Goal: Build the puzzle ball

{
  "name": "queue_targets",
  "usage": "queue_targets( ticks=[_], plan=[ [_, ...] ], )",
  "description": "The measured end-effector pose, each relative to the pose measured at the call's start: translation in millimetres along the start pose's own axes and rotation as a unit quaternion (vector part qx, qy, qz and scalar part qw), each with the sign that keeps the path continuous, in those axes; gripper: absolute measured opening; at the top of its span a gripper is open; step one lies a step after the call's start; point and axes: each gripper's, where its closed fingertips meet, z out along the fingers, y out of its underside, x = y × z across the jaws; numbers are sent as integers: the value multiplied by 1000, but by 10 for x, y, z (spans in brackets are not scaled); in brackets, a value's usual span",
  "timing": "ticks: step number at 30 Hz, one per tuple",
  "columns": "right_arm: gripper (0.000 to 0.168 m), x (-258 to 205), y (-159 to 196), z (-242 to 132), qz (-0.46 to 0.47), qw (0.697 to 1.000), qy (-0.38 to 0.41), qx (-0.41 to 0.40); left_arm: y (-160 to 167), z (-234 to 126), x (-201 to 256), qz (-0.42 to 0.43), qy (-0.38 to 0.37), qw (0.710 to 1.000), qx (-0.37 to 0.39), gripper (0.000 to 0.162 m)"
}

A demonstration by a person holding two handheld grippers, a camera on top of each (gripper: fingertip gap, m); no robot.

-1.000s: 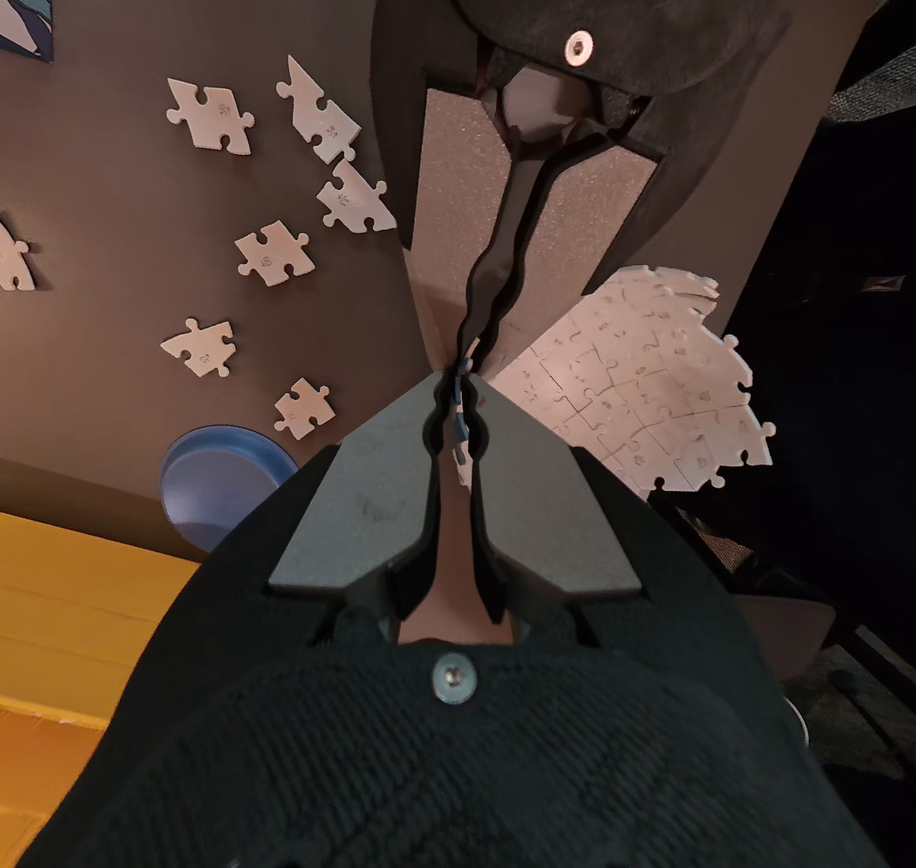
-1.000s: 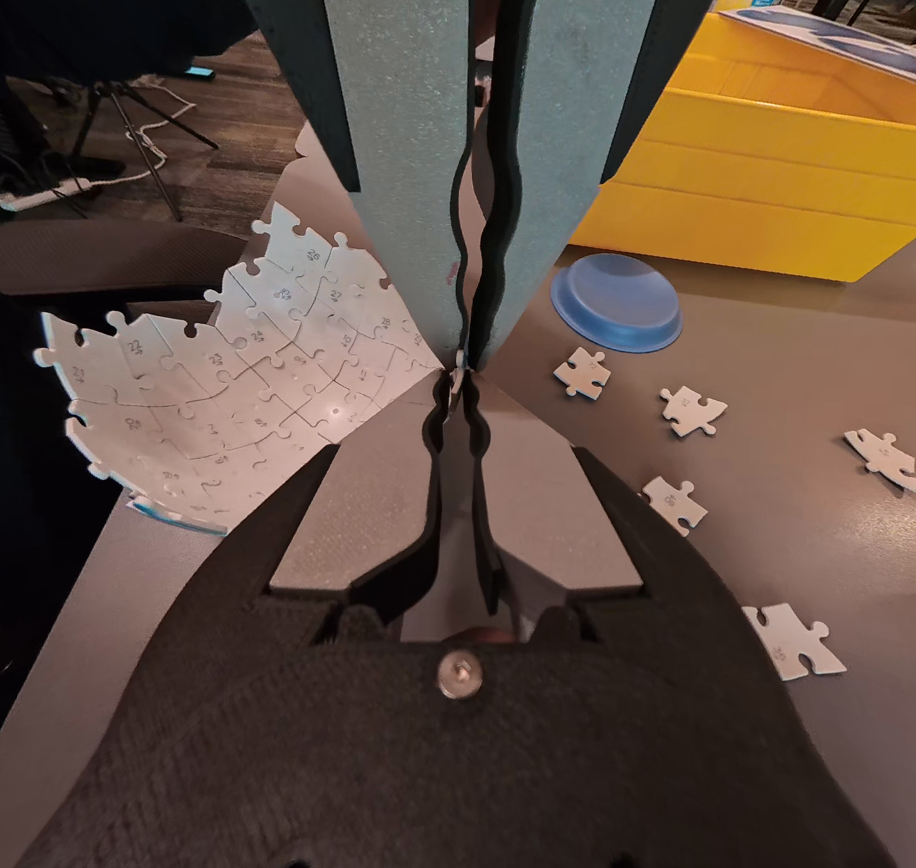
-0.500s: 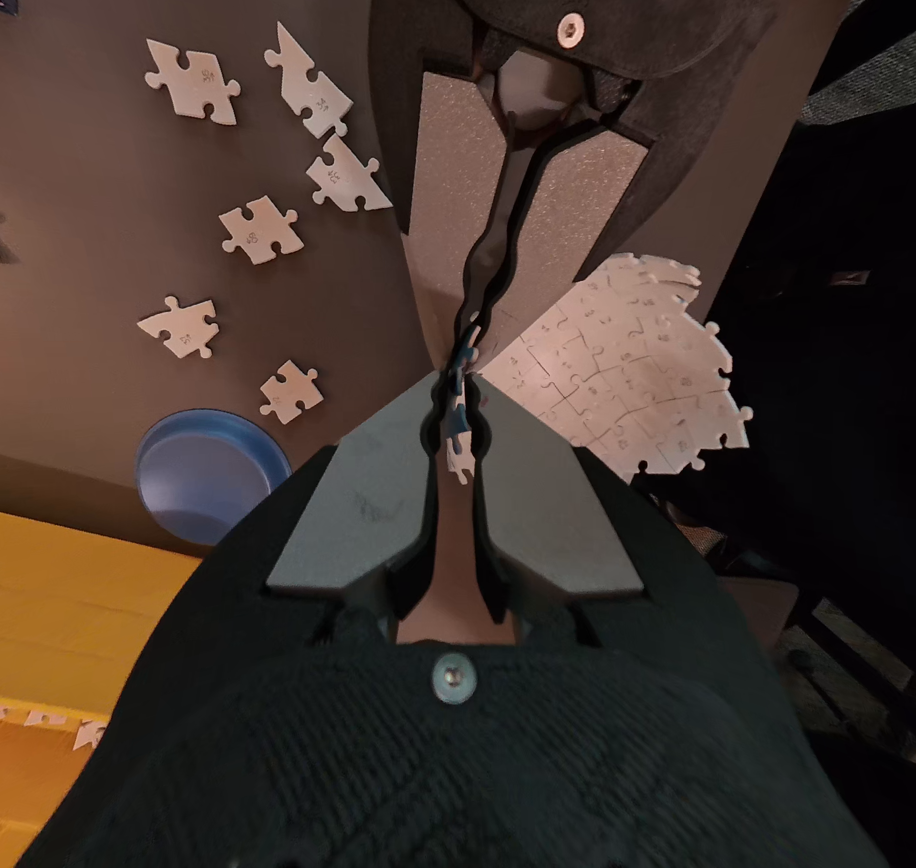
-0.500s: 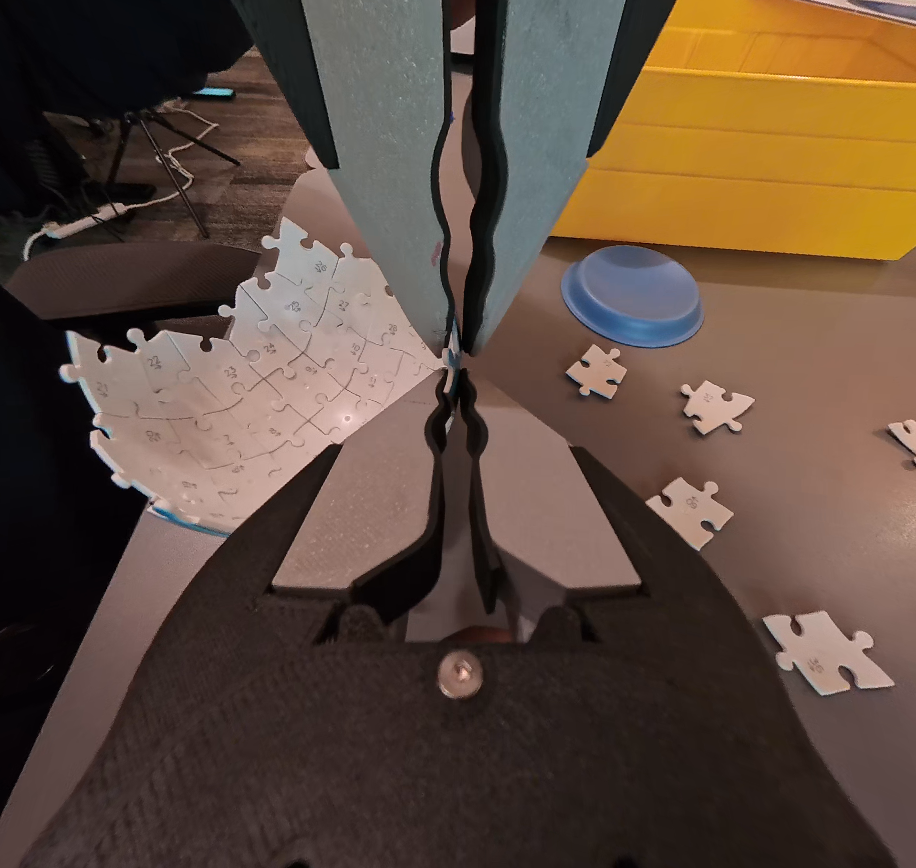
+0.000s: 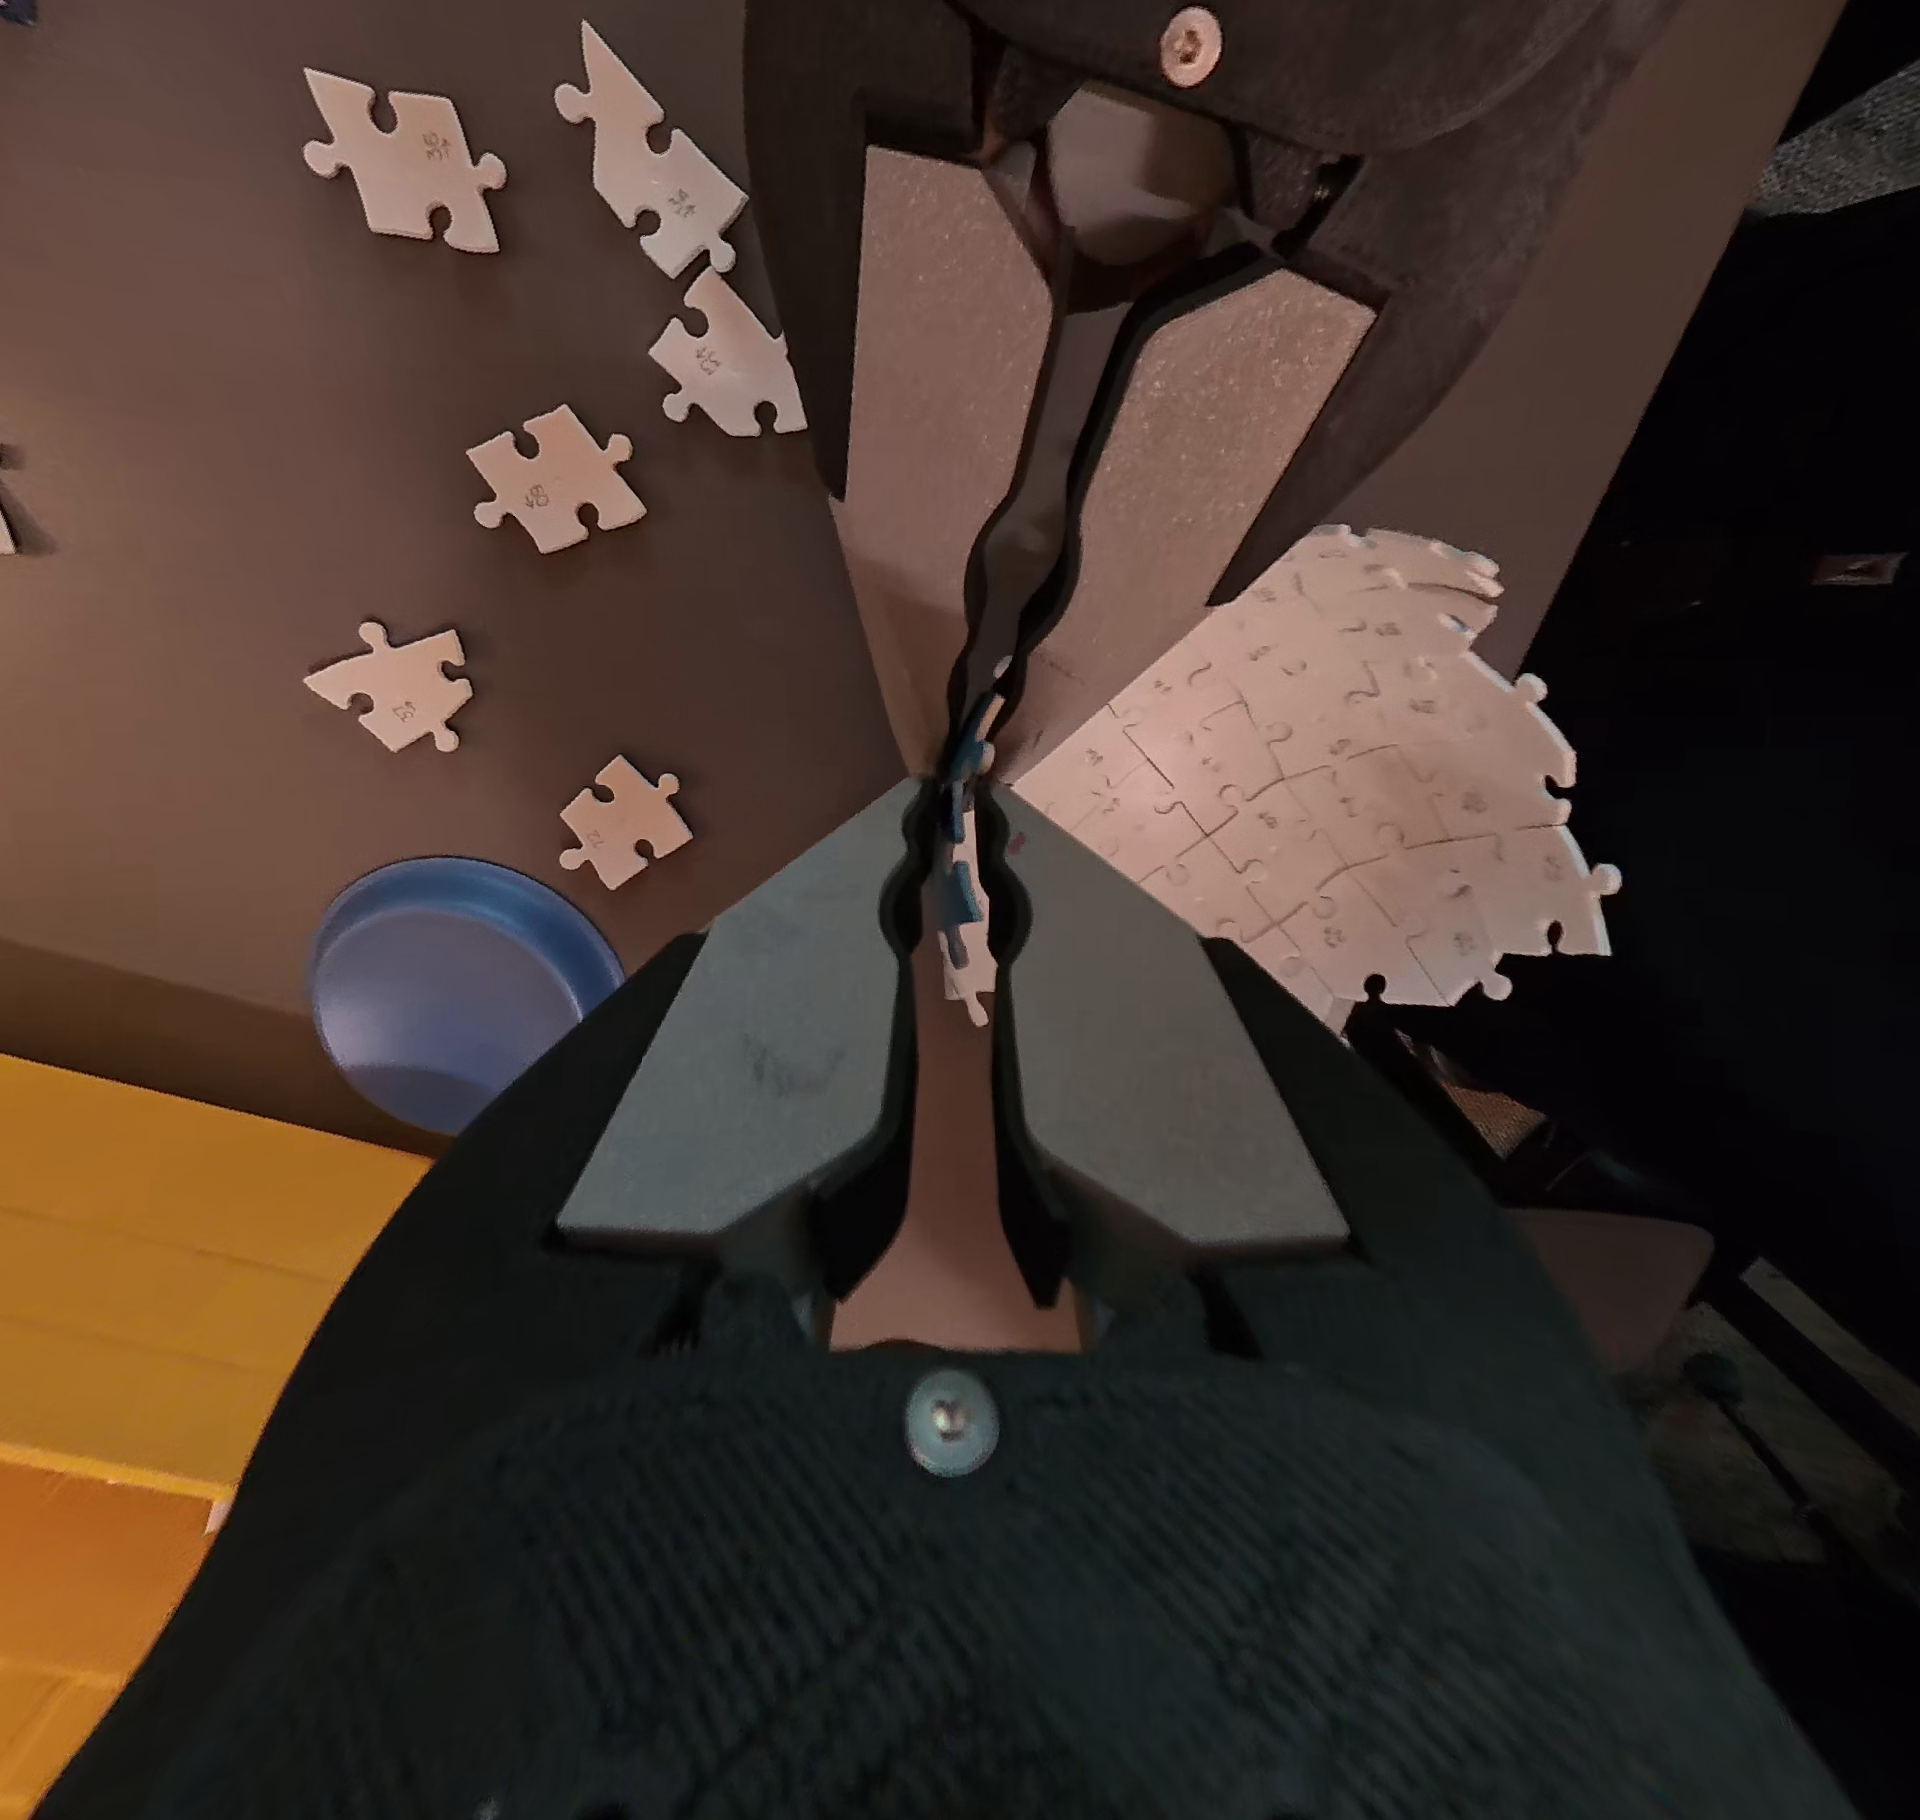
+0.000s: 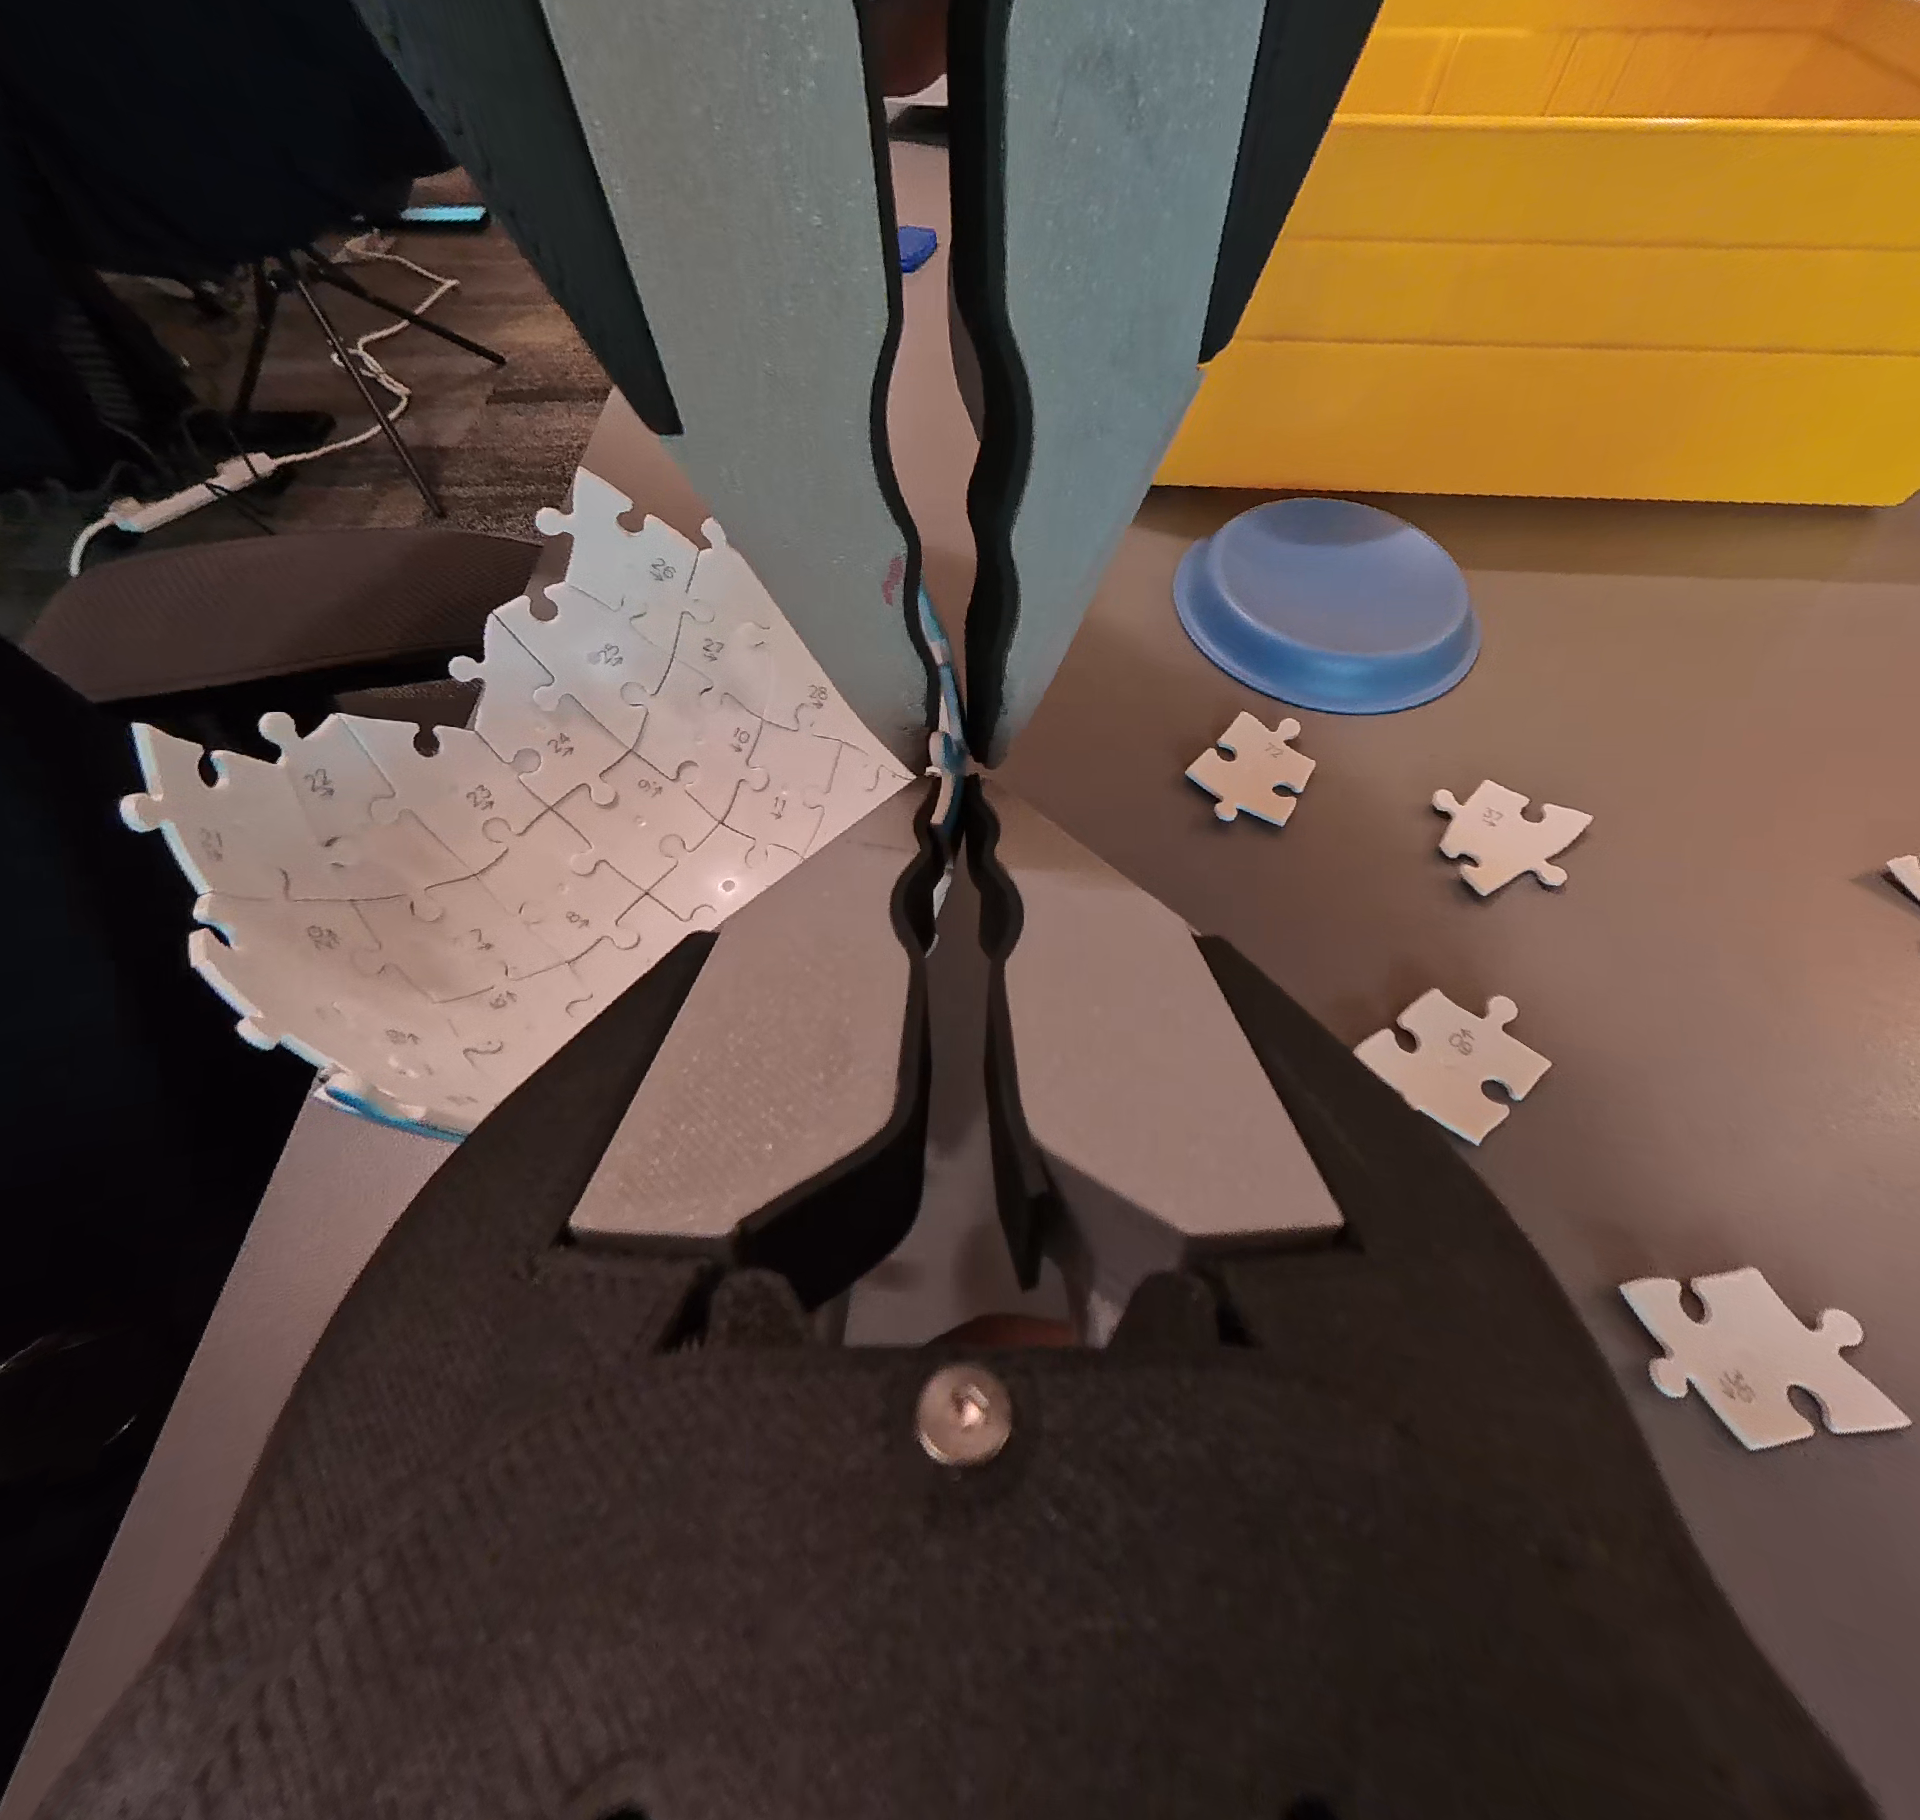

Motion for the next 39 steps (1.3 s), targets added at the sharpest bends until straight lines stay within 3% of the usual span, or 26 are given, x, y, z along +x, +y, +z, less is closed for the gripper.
queue_targets(
  ticks=[39],
  plan=[
    [0,-94,167,40,58,994,-66,-59,18,23,29,7,-4,1000,-15,2]
  ],
)
